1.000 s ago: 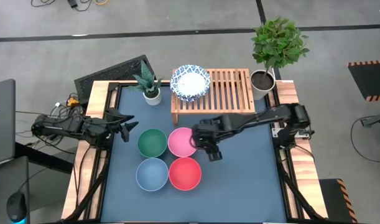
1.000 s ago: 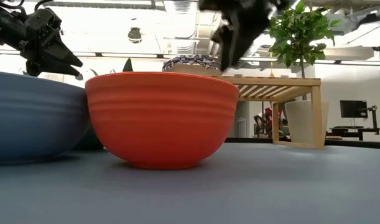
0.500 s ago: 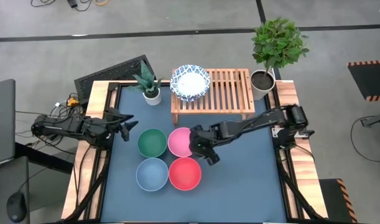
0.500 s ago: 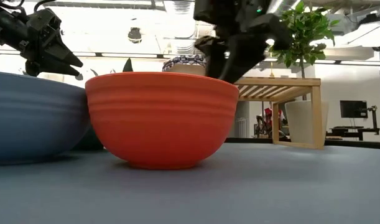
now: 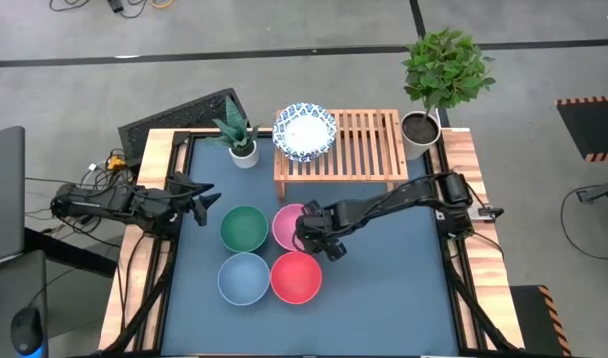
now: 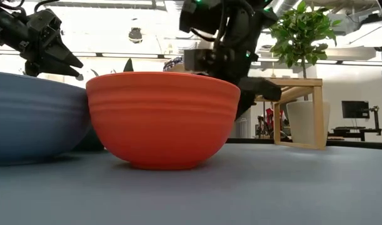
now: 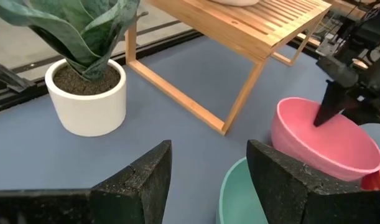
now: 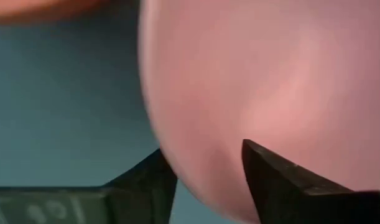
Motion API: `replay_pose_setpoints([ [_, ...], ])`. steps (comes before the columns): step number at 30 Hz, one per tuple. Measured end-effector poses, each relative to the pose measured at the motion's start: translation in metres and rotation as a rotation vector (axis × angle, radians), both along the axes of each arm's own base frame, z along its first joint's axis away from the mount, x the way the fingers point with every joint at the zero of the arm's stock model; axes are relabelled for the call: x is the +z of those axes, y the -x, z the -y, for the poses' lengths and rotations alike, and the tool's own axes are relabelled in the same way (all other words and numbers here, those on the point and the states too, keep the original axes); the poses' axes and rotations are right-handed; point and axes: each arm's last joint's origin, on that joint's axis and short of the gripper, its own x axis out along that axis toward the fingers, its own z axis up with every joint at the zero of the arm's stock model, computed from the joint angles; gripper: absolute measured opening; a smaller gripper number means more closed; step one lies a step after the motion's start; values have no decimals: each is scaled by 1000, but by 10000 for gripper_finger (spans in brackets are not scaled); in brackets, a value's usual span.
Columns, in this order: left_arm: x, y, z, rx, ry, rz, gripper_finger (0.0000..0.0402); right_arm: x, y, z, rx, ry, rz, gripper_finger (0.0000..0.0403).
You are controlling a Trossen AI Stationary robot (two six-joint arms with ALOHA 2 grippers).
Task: Place and stack bowls onto a shelf
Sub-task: Put the pink bowl on the shelf
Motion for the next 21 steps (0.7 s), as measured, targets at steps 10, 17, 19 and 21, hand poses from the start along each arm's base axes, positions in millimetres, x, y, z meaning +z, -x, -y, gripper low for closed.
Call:
replay_pose_setpoints([
  [10, 0, 0, 0, 0, 0, 0, 193, 18, 6, 2, -80, -33, 40, 24],
  [17, 0, 0, 0, 0, 0, 0, 193, 39, 11, -4, -116, -69, 84, 23],
  [19, 0, 0, 0, 0, 0, 0, 193, 50, 12, -8, -101, -87, 108, 23],
  [21, 0, 0, 0, 0, 0, 0, 193, 61, 14, -13, -89, -101, 144, 23],
])
